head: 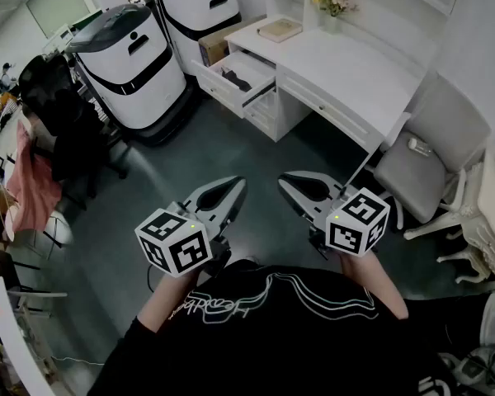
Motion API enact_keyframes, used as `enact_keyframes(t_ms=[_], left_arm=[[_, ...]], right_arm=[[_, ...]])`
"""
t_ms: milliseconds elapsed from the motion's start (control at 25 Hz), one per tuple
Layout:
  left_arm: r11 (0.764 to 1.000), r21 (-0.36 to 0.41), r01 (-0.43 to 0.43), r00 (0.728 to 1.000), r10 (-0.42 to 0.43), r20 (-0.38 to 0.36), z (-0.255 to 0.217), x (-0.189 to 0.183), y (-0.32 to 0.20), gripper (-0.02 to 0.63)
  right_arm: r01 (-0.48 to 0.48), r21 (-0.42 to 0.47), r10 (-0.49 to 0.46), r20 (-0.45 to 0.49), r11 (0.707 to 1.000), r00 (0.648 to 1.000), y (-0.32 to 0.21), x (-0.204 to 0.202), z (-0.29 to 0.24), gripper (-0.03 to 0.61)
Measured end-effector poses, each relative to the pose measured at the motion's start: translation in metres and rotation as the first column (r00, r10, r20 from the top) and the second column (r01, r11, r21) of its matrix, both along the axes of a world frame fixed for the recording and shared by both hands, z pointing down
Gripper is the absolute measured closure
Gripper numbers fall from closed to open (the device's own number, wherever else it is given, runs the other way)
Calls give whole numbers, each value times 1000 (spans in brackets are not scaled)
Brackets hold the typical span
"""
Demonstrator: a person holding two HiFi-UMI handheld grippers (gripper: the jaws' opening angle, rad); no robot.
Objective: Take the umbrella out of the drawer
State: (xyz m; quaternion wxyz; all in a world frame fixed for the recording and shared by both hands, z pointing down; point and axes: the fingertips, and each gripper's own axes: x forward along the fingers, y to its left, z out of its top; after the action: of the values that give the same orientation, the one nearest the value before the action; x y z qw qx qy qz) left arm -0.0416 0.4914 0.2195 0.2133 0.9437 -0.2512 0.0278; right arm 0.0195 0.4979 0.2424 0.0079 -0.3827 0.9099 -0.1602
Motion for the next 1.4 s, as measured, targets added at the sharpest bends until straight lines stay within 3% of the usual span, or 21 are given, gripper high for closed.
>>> enact_keyframes(t_ms=[680,960,1400], left_arm=[[999,-11,-36,999,37,20,2,22,0,594],[998,-15,-57,998,57,8,5,10,-5,594],[996,-81,-42,999,40,-29,40,35,-159,594]], right_arm=[[-56,-23,56,12,998,998,-2,24,2,528],[-94,-22,94,19,995,995,-5,16,6,528],[-90,-73,91,9,993,996,-157,44,39,526]])
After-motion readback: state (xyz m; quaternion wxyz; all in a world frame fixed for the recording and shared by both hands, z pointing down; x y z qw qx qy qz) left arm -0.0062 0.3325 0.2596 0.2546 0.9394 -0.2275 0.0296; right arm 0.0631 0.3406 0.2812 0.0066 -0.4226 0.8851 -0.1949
